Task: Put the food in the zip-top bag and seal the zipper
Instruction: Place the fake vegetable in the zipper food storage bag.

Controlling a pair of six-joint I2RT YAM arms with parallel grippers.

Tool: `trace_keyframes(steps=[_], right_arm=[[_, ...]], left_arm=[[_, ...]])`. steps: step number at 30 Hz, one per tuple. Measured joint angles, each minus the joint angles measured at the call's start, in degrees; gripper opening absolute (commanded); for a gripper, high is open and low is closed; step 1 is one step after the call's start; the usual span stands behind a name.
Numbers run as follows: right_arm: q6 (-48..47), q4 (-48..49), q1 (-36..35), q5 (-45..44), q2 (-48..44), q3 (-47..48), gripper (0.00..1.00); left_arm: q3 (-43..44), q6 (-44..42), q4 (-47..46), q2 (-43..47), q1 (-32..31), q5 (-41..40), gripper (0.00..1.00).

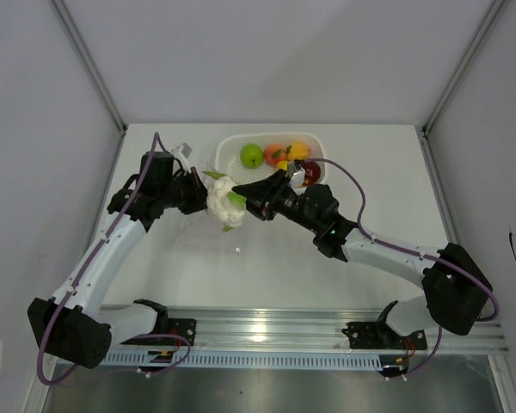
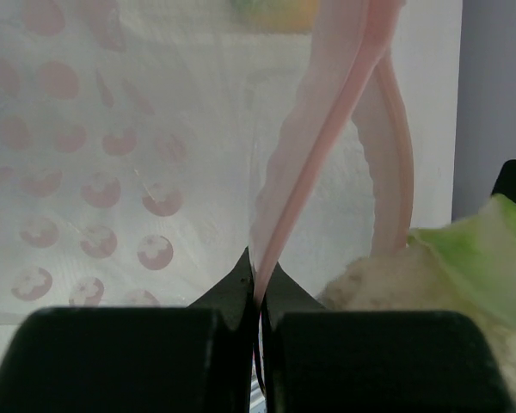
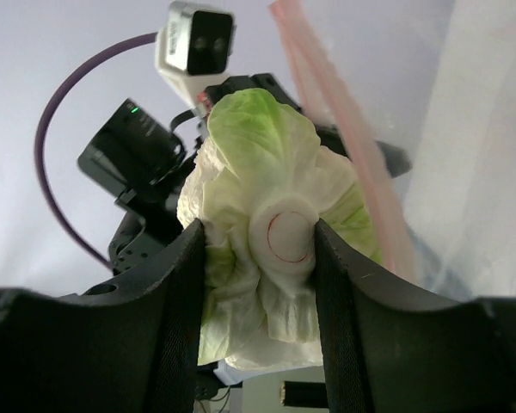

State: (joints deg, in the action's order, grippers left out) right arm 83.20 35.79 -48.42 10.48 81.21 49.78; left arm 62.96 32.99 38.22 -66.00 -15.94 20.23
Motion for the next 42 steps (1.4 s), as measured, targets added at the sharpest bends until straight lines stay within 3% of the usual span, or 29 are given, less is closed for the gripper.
trace_keyframes(steps=[11, 24, 30, 36, 42], right_arm=[[-5.6, -5.8, 0.0, -3.1, 1.8, 1.2, 0.0], [-24.7, -23.3, -2.3, -3.9, 9.7, 18.3, 0.0], [-28.3, -26.9, -2.0, -6.1, 11.2, 18.4, 0.0], [-30.9, -30.4, -2.5, -5.4, 12.1, 14.8, 0.0], [-38.9, -34.6, -4.4, -5.5, 12.8, 18.7, 0.05]], left_arm=[[-0.7, 0.0, 1.8, 3.7, 0.5, 0.9, 0.01], [-2.1, -0.5, 4.6, 4.6, 2.2, -3.1, 0.01], [-2.1, -0.6, 7.0, 5.3, 2.2, -2.8, 0.0], [-2.1, 0.0, 4.3, 7.9, 0.6, 3.0, 0.01], [-2.1, 0.2, 3.8, 7.9, 0.6, 4.9, 0.01]])
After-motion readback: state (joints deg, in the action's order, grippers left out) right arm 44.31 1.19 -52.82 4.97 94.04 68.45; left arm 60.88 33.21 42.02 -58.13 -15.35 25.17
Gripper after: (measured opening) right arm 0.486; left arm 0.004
